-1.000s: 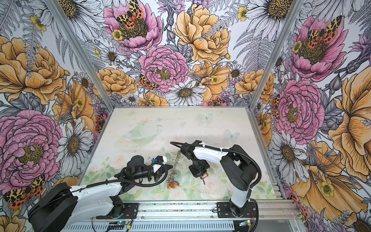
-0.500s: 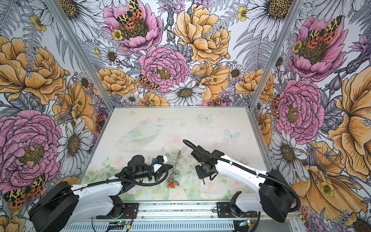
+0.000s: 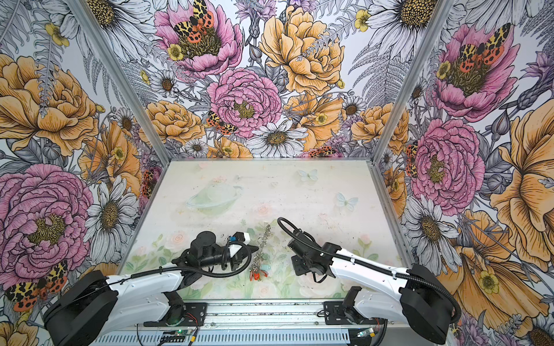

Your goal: Put the keys on the keyring

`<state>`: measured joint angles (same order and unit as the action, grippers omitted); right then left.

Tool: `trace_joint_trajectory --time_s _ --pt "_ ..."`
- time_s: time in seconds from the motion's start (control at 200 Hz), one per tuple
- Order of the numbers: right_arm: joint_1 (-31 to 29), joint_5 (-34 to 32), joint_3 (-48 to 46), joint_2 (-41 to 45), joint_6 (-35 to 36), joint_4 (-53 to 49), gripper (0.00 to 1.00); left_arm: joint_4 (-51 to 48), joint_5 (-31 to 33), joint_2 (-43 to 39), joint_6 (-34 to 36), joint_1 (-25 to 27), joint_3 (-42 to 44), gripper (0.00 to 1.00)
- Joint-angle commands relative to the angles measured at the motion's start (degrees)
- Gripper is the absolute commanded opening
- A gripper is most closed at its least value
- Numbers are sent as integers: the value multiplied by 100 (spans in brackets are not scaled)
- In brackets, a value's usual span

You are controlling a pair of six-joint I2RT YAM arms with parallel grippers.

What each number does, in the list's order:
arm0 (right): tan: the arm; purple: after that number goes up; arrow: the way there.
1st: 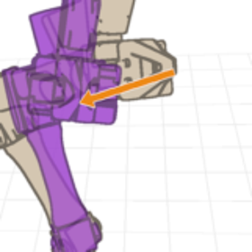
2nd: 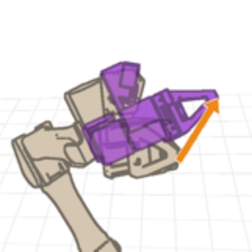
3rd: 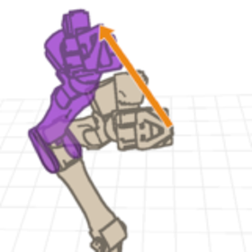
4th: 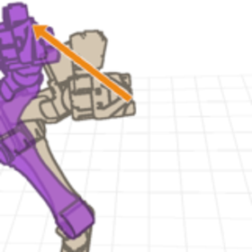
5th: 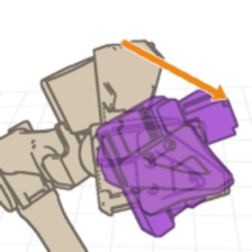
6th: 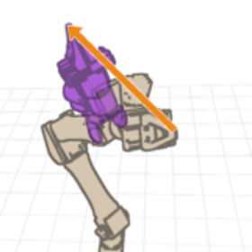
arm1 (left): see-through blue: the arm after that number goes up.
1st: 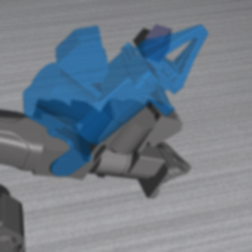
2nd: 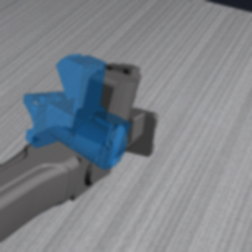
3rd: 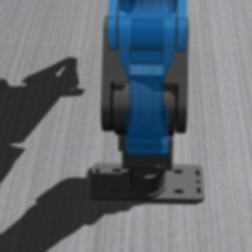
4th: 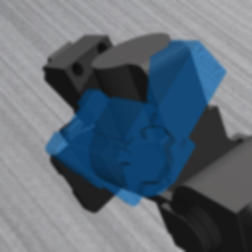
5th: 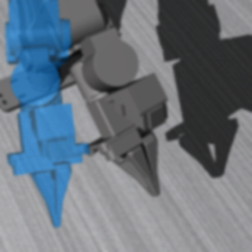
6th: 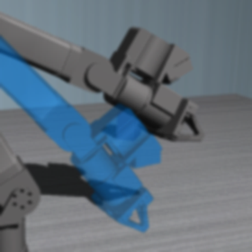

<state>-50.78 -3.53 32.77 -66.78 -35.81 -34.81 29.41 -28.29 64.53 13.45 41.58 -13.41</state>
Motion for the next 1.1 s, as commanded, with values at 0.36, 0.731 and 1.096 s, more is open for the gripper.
trace_joint_trajectory --time_s 0.36,0.731,1.096 --pt "-108 -498 -56 -339 -238 273 18 190 -80 -9 52 52 -188 0" --pt "-113 -491 -34 -542 -211 281 11 180 -80 29 52 52 -197 0" --pt "-131 -449 82 -663 -189 249 3 173 -79 27 43 57 -208 0"
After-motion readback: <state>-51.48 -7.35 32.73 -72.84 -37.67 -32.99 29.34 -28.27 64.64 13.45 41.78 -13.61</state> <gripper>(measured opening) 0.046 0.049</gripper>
